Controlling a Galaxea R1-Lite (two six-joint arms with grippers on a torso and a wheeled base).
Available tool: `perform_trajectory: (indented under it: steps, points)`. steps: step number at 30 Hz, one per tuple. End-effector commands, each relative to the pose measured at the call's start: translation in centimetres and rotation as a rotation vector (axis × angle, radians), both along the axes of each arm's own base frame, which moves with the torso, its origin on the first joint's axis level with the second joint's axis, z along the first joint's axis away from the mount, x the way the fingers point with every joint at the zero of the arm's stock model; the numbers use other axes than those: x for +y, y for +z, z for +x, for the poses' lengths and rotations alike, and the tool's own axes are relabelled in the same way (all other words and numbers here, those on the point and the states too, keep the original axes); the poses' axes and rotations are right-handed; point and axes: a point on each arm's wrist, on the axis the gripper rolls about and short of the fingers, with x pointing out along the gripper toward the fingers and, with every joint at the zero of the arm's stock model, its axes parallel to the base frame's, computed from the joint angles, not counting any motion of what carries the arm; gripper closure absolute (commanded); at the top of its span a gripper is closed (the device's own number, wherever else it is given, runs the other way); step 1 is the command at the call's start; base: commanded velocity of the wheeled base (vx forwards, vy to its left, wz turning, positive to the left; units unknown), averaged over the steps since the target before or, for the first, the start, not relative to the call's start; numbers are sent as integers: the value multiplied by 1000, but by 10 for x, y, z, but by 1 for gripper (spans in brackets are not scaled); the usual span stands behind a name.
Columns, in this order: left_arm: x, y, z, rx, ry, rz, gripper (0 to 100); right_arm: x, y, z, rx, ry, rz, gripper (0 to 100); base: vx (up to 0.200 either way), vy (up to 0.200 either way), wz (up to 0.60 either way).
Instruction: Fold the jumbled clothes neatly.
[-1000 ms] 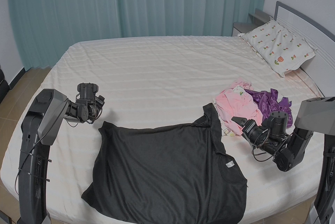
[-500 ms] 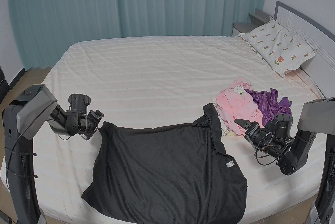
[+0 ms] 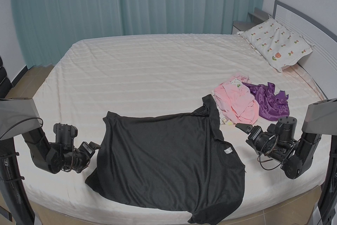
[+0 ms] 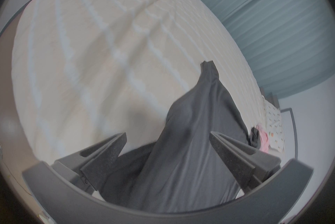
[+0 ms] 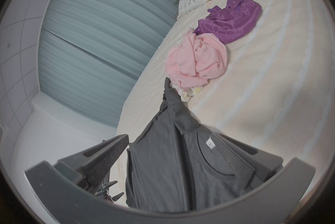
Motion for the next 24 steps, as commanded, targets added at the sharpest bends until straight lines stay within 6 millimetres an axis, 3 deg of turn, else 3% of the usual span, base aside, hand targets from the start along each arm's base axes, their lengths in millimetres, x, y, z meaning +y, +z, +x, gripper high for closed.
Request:
perform_trajectory:
  steps: [1,6,24]
  points:
    - [0,1,-43,-14,-57,27,0,1,0,-5,10,13,-1,0,0,0,0]
    - [0,-19,-45,-22,-63,71,0,2,-1,-6,16,34,6,0,0,0,0]
    - [-12,-38,-49,37,-113,229,0,3,-1,-6,0,35,11,0,0,0,0]
